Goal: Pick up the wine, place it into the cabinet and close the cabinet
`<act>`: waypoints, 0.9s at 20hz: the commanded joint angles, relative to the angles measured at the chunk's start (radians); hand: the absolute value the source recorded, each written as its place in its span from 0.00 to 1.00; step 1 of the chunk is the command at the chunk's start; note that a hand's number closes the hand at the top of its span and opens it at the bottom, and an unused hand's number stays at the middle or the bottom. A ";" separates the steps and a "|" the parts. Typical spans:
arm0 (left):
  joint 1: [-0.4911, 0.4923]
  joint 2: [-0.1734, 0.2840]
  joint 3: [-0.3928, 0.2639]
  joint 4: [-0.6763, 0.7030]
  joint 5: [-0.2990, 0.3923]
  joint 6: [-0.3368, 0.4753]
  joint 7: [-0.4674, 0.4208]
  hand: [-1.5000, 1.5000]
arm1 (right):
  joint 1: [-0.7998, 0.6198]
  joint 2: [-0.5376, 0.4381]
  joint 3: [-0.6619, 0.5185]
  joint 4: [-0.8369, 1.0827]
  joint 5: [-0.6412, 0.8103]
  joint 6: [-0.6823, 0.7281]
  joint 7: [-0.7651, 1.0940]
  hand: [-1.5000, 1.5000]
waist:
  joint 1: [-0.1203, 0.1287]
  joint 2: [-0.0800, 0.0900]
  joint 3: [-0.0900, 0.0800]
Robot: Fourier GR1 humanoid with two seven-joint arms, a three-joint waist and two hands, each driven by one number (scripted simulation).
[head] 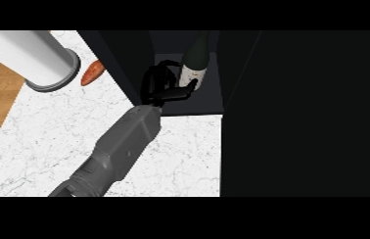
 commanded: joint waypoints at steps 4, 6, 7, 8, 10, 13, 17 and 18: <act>-0.009 0.000 0.003 0.062 0.026 -0.017 -0.010 1.00 | -0.083 -0.022 0.004 -0.016 -0.010 -0.034 0.077 0.00 | -0.014 0.005 -0.001; 0.010 0.000 0.009 0.079 0.023 -0.044 -0.051 1.00 | -0.089 0.017 0.044 -0.011 0.018 -0.062 0.079 0.00 | -0.014 0.006 -0.001; -0.075 0.000 0.037 0.106 0.029 0.009 0.004 1.00 | 0.034 0.018 0.043 -0.057 0.011 -0.010 0.026 0.00 | -0.021 0.003 0.000; -0.038 0.000 0.037 0.109 0.033 -0.032 -0.043 1.00 | -0.050 -0.001 0.024 0.024 0.015 -0.009 0.018 0.00 | -0.018 0.008 0.000; -0.035 0.000 0.068 0.135 0.035 -0.040 -0.093 1.00 | -0.023 0.005 0.014 -0.010 0.006 -0.023 0.028 0.00 | -0.015 0.006 0.000; -0.011 0.000 0.064 0.100 0.051 -0.013 -0.129 1.00 | -0.070 0.003 0.020 0.038 0.016 -0.014 0.005 0.00 | -0.014 0.006 0.000; -0.062 0.022 0.092 0.126 0.019 -0.024 -0.168 0.00 | -0.040 -0.009 0.017 -0.049 0.015 -0.041 0.075 0.00 | 0.012 -0.004 0.000; -0.043 0.009 0.089 0.142 0.011 -0.042 -0.195 0.00 | -0.009 -0.006 -0.005 -0.016 0.013 -0.010 0.002 0.00 | 0.006 -0.001 0.000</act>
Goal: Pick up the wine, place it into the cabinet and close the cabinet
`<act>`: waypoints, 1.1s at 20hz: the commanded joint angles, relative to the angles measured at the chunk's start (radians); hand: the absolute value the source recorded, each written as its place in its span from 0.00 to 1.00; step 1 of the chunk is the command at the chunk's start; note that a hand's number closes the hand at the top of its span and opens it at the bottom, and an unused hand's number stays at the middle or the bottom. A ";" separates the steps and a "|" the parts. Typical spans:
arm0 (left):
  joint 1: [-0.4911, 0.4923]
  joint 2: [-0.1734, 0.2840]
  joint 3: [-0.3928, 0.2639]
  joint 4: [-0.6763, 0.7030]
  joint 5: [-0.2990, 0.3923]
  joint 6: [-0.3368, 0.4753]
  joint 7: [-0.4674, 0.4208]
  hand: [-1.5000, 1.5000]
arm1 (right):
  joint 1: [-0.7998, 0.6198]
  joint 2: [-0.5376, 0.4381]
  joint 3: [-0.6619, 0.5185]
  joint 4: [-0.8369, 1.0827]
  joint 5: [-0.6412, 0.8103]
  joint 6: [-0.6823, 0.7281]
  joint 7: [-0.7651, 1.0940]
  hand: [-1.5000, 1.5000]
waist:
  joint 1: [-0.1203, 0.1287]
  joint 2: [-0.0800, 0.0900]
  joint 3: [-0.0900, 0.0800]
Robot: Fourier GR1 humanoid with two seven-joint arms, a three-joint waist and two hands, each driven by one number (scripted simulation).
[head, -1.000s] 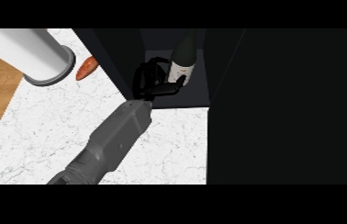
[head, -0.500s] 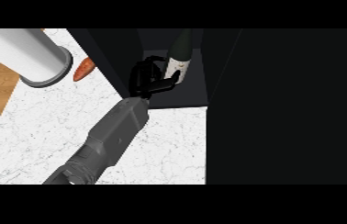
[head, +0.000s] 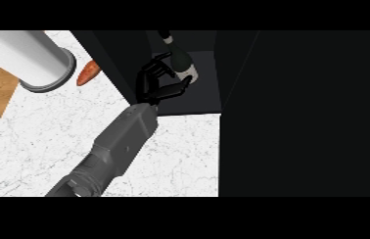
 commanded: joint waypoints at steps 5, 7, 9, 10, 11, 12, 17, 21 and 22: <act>0.017 0.044 0.021 -0.031 -0.029 -0.042 -0.099 0.00 | 0.064 0.027 0.013 -0.023 0.029 0.003 -0.037 0.00 | 0.036 -0.019 0.008; 0.061 0.033 0.008 -0.068 -0.038 -0.012 -0.114 0.00 | 0.052 -0.004 -0.030 -0.036 -0.009 0.001 -0.006 0.00 | 0.052 -0.026 0.008; 0.067 0.010 -0.019 -0.124 -0.059 0.024 -0.094 0.00 | 0.070 0.004 0.001 -0.040 0.013 0.014 -0.017 0.00 | 0.061 -0.030 0.008; 0.066 0.033 0.004 -0.080 -0.050 0.005 -0.110 0.00 | 0.035 -0.004 -0.011 -0.029 0.004 0.007 -0.010 0.00 | 0.047 -0.021 0.008; 0.123 0.002 -0.032 -0.162 -0.053 0.057 -0.136 0.00 | 0.029 -0.011 -0.035 -0.011 0.008 0.005 -0.022 0.00 | 0.063 -0.029 0.008; 0.100 0.060 -0.022 -0.169 -0.055 0.018 -0.073 0.00 | 0.002 -0.027 -0.051 0.029 -0.006 0.014 -0.020 0.00 | 0.071 -0.028 0.008; 0.198 0.066 -0.094 -0.355 -0.105 0.076 -0.026 0.00 | 0.028 -0.009 -0.010 -0.053 -0.001 -0.018 0.047 0.00 | 0.082 -0.035 0.008; 0.366 0.067 -0.207 -0.600 -0.173 0.121 0.030 0.00 | 0.043 -0.007 -0.017 -0.067 -0.001 -0.014 0.033 0.00 | 0.084 -0.038 0.009; 0.370 0.093 -0.218 -0.695 -0.173 0.155 0.087 0.00 | 0.035 -0.003 -0.014 -0.034 0.010 -0.007 0.011 0.00 | 0.090 -0.038 0.009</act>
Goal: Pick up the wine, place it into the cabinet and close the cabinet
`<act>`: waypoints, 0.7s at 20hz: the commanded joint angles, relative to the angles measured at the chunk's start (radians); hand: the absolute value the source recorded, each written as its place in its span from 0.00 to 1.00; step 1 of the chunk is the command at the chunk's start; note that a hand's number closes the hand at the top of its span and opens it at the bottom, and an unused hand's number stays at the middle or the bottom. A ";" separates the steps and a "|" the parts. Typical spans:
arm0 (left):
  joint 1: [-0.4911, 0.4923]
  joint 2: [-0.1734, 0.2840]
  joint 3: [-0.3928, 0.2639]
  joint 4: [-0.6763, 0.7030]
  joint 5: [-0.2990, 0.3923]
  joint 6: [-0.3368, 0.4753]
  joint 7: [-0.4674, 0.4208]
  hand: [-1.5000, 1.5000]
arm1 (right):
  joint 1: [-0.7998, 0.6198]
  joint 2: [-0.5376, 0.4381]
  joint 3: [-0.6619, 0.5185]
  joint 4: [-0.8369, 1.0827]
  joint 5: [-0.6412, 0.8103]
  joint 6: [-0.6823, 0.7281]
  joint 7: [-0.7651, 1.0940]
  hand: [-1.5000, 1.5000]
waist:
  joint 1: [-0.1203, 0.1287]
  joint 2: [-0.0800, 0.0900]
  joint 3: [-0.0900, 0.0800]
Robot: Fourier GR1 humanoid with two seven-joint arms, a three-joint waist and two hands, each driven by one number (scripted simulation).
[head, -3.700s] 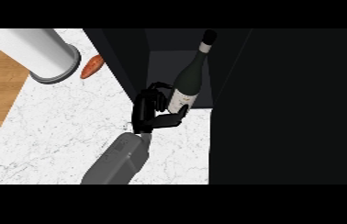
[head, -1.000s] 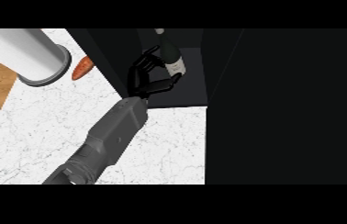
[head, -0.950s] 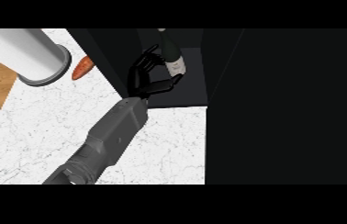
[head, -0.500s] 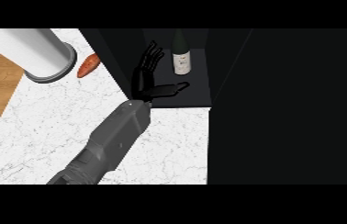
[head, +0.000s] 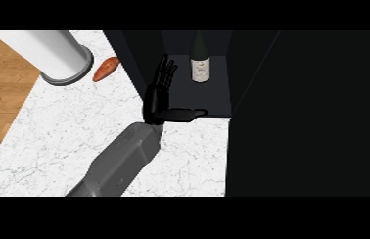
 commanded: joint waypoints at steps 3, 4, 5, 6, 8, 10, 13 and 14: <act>0.183 0.156 -0.114 -0.410 -0.054 0.063 0.159 0.00 | 0.042 0.026 0.049 -0.067 0.022 -0.013 0.026 0.00 | 0.019 -0.011 0.004; 0.167 0.161 -0.106 -0.484 -0.062 0.103 0.205 0.00 | 0.006 0.010 0.024 -0.063 0.013 -0.024 0.040 0.00 | 0.002 -0.003 0.003; 0.242 0.186 -0.126 -0.570 -0.076 0.129 0.201 0.00 | 0.030 0.006 0.011 -0.062 -0.020 -0.004 0.026 0.00 | 0.002 -0.003 0.003; 0.276 0.238 -0.126 -0.635 -0.079 0.134 0.225 0.00 | -0.002 0.007 0.030 -0.093 0.003 -0.043 0.086 0.00 | 0.004 -0.003 0.003; 0.297 0.269 -0.136 -0.793 -0.082 0.195 0.297 0.00 | 0.002 -0.017 -0.005 -0.085 -0.047 -0.015 0.077 0.00 | 0.001 -0.003 0.004; 0.399 0.281 -0.179 -0.910 -0.134 0.260 0.286 0.00 | 0.002 0.029 0.072 -0.083 0.045 -0.044 0.067 0.00 | -0.003 0.000 0.003; 0.486 0.340 -0.176 -1.070 -0.156 0.278 0.320 0.00 | -0.013 0.031 0.059 -0.059 0.036 -0.038 0.037 0.00 | -0.009 0.003 0.003; 0.478 0.311 -0.188 -1.085 -0.187 0.323 0.351 0.00 | 0.010 0.005 0.020 -0.019 0.000 0.018 -0.015 0.00 | -0.016 0.005 0.003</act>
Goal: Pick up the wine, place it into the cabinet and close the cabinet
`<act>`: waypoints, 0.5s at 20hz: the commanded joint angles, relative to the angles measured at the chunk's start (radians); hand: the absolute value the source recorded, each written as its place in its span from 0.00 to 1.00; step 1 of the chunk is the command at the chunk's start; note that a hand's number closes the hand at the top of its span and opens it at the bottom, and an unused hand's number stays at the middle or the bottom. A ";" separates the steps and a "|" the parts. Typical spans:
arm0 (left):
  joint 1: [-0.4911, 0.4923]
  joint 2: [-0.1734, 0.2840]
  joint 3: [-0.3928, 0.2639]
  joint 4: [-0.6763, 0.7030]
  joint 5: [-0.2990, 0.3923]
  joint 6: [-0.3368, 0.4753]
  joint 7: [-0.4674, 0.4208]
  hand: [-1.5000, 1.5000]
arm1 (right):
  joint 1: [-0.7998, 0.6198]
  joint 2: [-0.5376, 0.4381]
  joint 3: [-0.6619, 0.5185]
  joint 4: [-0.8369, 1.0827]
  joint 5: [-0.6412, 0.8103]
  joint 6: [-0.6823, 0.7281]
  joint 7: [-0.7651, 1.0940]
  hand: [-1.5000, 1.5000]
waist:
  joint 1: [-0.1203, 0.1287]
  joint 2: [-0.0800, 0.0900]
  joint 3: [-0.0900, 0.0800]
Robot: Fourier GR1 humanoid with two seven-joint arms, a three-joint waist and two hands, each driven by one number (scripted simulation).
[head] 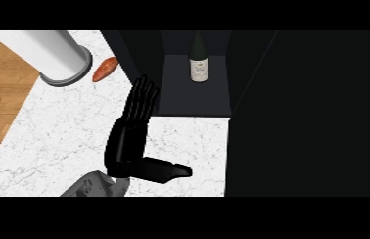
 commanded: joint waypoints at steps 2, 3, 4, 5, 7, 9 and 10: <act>0.127 0.084 0.011 -0.250 -0.045 0.040 0.078 0.00 | 0.068 -0.011 0.029 -0.068 0.013 0.042 -0.003 0.00 | -0.013 0.003 0.000; 0.169 0.090 -0.014 -0.304 -0.061 0.056 0.066 0.00 | -0.003 -0.056 -0.016 -0.025 -0.030 0.046 0.037 1.00 | -0.007 0.003 0.000; 0.171 0.053 -0.011 -0.261 -0.095 0.066 0.064 0.00 | 0.000 -0.043 0.019 -0.003 0.020 0.058 0.008 1.00 | -0.012 0.005 0.000; 0.185 0.097 0.008 -0.305 -0.088 0.061 0.083 0.00 | -0.018 -0.079 -0.015 0.024 -0.021 0.080 0.025 1.00 | -0.010 0.005 0.000; 0.205 0.095 0.001 -0.321 -0.104 0.093 0.068 0.00 | 0.017 -0.119 0.031 -0.035 -0.001 0.152 0.022 1.00 | -0.009 0.003 0.000; 0.293 0.170 0.019 -0.396 -0.099 0.074 0.045 0.00 | 0.036 -0.158 0.057 -0.049 -0.046 0.214 0.039 1.00 | 0.002 0.001 0.000; 0.308 0.174 0.022 -0.415 -0.109 0.088 0.040 0.00 | 0.032 -0.147 0.127 -0.053 -0.010 0.213 0.071 1.00 | 0.005 0.002 -0.001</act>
